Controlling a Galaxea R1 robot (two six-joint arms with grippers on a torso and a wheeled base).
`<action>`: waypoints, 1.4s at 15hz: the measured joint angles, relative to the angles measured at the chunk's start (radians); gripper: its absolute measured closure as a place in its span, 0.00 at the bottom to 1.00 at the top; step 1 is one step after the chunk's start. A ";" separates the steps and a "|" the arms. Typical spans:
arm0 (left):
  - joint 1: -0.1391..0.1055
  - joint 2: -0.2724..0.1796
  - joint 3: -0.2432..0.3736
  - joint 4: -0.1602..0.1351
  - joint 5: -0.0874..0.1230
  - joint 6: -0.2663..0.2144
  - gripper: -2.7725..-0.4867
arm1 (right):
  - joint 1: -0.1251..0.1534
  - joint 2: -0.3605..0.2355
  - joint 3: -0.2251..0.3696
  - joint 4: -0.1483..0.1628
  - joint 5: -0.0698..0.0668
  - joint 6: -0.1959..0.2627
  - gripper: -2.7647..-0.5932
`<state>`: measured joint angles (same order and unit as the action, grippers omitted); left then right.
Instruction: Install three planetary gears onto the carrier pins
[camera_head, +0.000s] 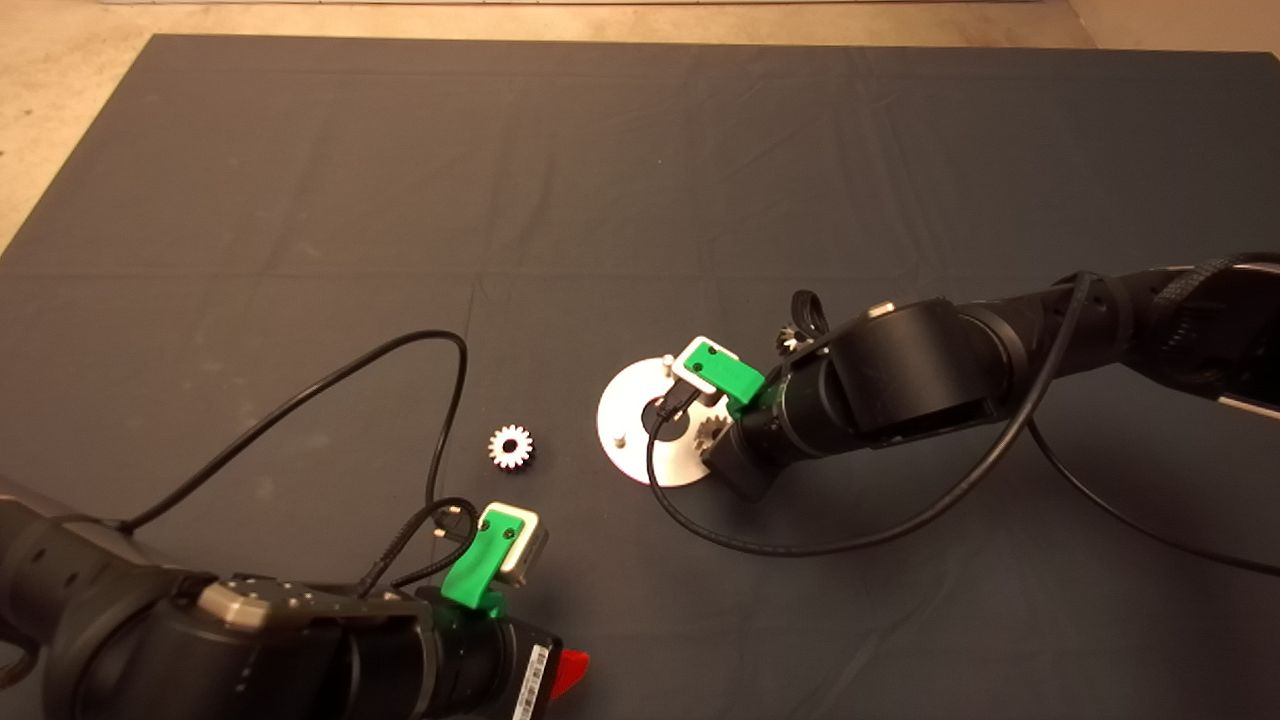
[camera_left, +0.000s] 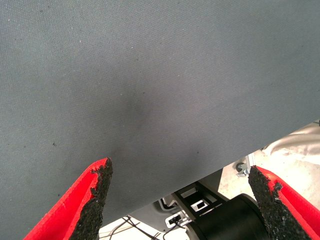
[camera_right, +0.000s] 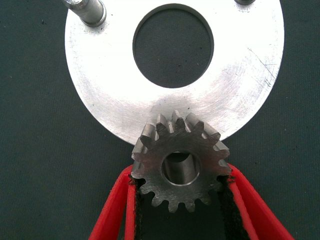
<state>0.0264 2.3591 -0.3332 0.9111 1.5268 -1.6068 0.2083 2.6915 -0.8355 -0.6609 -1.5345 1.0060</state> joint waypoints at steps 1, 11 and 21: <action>0.000 -0.002 0.000 0.000 0.000 0.000 0.37 | 0.000 -0.002 0.002 0.001 0.000 0.000 0.89; -0.003 -0.008 0.000 0.000 0.000 0.000 0.37 | 0.000 -0.013 0.008 0.003 0.001 -0.007 0.89; -0.003 -0.008 0.000 0.000 0.000 0.000 0.37 | 0.000 -0.012 0.008 0.003 0.000 -0.007 0.89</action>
<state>0.0238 2.3515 -0.3332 0.9115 1.5268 -1.6068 0.2083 2.6796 -0.8279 -0.6577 -1.5343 0.9985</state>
